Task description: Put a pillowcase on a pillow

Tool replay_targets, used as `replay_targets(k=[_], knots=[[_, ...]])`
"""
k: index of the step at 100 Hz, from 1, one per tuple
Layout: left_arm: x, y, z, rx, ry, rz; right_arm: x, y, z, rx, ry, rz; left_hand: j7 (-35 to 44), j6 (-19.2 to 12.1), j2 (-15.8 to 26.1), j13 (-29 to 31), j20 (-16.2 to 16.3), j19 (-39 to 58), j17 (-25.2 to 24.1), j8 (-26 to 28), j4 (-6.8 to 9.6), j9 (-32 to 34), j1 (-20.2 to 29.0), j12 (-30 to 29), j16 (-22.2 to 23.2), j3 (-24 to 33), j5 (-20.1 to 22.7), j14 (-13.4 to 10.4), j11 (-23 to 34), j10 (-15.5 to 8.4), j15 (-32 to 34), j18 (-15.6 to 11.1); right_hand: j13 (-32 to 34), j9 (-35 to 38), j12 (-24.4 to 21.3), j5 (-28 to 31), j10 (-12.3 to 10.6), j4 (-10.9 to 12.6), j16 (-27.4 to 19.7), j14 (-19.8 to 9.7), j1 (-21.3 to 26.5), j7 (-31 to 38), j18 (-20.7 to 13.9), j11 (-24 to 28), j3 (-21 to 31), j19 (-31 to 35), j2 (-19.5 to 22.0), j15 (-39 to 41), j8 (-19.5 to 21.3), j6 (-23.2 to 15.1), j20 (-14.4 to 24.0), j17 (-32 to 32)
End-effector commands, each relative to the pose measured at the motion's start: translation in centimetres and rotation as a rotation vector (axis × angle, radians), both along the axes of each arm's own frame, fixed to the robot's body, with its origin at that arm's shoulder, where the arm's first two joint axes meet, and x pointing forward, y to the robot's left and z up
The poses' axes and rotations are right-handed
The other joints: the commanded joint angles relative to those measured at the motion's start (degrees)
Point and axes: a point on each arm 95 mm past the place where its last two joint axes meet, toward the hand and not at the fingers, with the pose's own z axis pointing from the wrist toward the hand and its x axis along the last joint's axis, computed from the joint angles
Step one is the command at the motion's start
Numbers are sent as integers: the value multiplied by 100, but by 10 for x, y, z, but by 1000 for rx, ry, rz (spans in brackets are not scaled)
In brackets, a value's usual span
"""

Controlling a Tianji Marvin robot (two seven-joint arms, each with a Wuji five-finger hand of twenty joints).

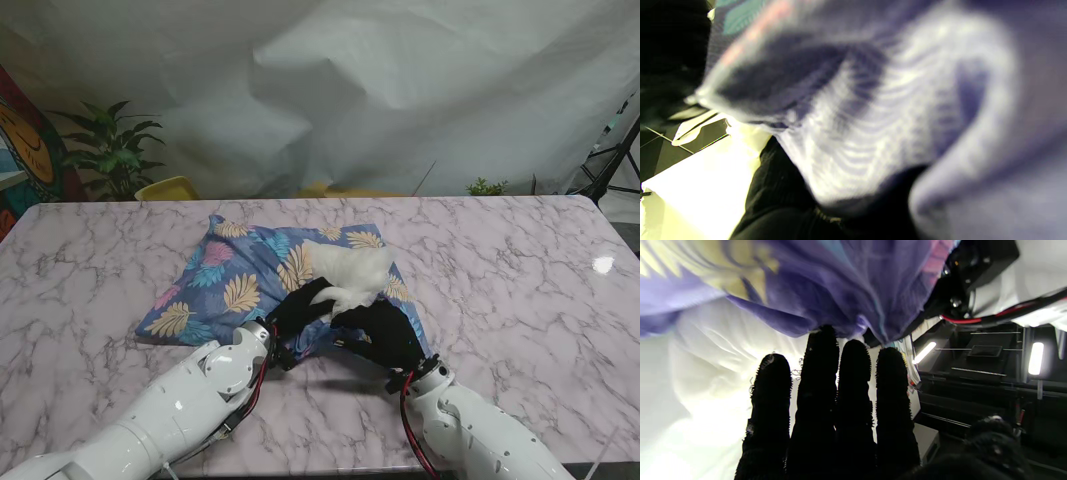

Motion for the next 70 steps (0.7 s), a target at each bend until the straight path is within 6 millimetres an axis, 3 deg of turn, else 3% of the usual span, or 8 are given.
replay_targets(k=[1,14,25,51,61,70], knots=[[-20,4,-31,48,85,-15,2,-8,-9,-35,28,-18,459,402,1072,481,82,-115,-36,459,36,823,726,71,-192,391,139,545,404,340,-257,871,28,90,-182,117,59,83,-50,69,-116,-64,-186,-307,-4,-203,354,-314,70,20,-69,-60],[-20,4,-32,48,86,-21,9,-10,-15,-64,55,-11,462,407,1064,504,79,-91,-11,461,36,845,731,73,-188,388,155,545,421,337,-238,876,-344,-168,-494,24,116,94,-371,41,-138,-236,-499,-689,-87,-489,435,-835,13,104,-368,-360],[-21,5,-33,49,88,-29,15,-9,-16,-64,36,-34,465,418,1054,522,75,-78,7,460,34,860,733,72,-189,384,169,550,427,340,-226,885,-799,-716,-601,-396,259,100,-749,70,-129,-482,-612,-949,-89,-705,413,-1217,-102,327,-509,-612],[-23,4,-34,41,92,-30,18,-8,-16,-162,60,-73,464,423,1050,524,63,-67,14,459,33,858,732,69,-193,382,169,544,429,339,-220,887,-1495,-1467,-738,-883,718,94,-1378,387,-230,-1215,-414,-1302,-117,-1037,518,-1456,-568,923,-690,-891],[-22,3,-34,34,90,-28,20,-8,-18,-237,148,-29,466,420,1054,521,59,-65,14,463,35,855,736,69,-195,387,161,541,430,340,-222,887,-1890,-1684,-913,-934,746,82,-1637,325,-419,-1538,-559,-1695,-158,-1374,747,-1675,-757,1020,-833,-1227],[-22,2,-34,27,93,-27,23,-10,-20,-297,206,11,466,430,1055,519,53,-65,11,463,33,860,733,68,-199,383,163,558,432,339,-224,890,-2141,-1833,-1054,-999,639,74,-1764,151,-645,-1699,-822,-2013,-194,-1645,1018,-1876,-845,994,-940,-1509]])
